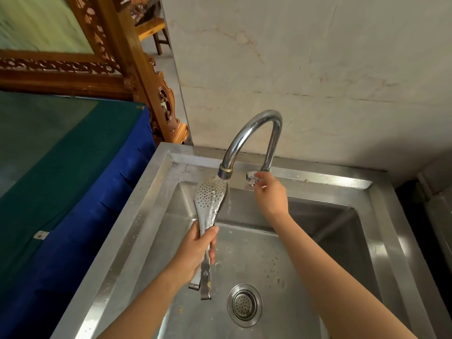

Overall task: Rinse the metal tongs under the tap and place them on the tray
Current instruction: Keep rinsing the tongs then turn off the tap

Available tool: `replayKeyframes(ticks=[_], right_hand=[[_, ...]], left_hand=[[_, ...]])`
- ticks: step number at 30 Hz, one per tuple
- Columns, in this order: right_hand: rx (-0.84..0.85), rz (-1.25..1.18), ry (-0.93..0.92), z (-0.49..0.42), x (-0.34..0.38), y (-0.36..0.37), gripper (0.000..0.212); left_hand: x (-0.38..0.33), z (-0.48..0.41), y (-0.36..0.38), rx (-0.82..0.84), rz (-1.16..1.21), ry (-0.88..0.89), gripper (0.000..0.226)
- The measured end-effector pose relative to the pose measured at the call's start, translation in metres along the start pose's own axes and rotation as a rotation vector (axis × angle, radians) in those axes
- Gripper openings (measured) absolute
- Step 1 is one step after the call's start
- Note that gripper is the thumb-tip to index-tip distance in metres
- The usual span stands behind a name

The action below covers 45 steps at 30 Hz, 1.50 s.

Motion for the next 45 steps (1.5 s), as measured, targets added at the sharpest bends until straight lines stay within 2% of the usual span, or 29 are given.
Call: replayKeyframes(ticks=[4, 8, 13, 18, 27, 33, 39, 45], right_hand=[[-0.039, -0.06, 0.168, -0.008, -0.008, 0.007, 0.033], [0.155, -0.231, 0.366, -0.013, -0.018, 0.024, 0.036], [0.186, -0.42, 0.389, -0.012, -0.02, 0.03, 0.031], [0.203, -0.554, 0.444, -0.013, -0.018, 0.027, 0.027], [0.184, -0.556, 0.441, -0.012, -0.025, 0.028, 0.025], [0.181, -0.499, 0.405, -0.01, -0.033, 0.032, 0.03], [0.15, -0.501, 0.407, -0.012, -0.037, 0.034, 0.03], [0.122, -0.537, 0.479, -0.021, -0.029, 0.035, 0.031]], left_hand=[[-0.007, -0.006, 0.008, -0.018, 0.123, -0.071, 0.01], [-0.017, -0.018, 0.022, 0.052, 0.228, -0.127, 0.01], [-0.015, -0.04, 0.034, 0.092, 0.332, -0.246, 0.002], [-0.009, -0.06, 0.04, 0.075, 0.381, -0.334, 0.007], [-0.015, -0.082, 0.043, 0.06, 0.482, -0.3, 0.011], [-0.021, -0.085, 0.043, -0.052, 0.483, -0.178, 0.016], [-0.032, -0.09, 0.038, -0.195, 0.353, -0.032, 0.019], [-0.022, -0.086, 0.03, -0.242, 0.258, -0.036, 0.021]])
Point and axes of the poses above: each hand's wrist, its own z-axis away from the middle knuckle, its own y-axis out of the palm, x = y × z, the point moved 4 cm from there along -z, towards the middle knuckle, and after that the axes turned 5 degrees about -z, right-handed, at the moved point
